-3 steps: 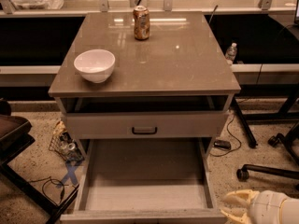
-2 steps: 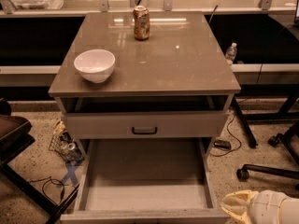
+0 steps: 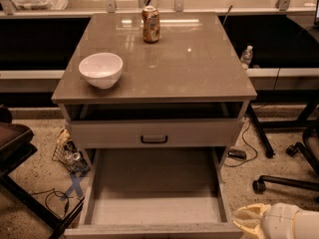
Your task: Close middle drawer
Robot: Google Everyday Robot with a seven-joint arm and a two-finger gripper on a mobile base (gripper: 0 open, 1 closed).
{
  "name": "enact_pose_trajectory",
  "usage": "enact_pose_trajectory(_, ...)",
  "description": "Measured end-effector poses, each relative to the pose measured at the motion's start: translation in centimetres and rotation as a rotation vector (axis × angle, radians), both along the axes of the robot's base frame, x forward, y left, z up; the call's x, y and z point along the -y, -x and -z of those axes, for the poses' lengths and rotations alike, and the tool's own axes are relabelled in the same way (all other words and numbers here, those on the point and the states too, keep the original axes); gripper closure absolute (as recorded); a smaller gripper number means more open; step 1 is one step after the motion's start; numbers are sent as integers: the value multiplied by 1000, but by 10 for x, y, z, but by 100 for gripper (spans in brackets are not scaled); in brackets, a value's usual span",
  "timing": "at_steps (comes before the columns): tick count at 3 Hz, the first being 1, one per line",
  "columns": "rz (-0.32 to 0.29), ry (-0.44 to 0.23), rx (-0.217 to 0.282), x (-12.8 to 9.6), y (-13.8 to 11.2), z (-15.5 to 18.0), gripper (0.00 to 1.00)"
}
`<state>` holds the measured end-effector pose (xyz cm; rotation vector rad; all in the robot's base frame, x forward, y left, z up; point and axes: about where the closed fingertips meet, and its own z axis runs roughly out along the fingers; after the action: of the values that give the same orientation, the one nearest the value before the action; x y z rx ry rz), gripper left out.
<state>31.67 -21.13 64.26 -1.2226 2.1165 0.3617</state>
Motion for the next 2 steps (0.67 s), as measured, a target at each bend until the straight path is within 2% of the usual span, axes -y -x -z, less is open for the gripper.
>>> enact_pose_trajectory(2,-41,-27,9,15,-12,69,100)
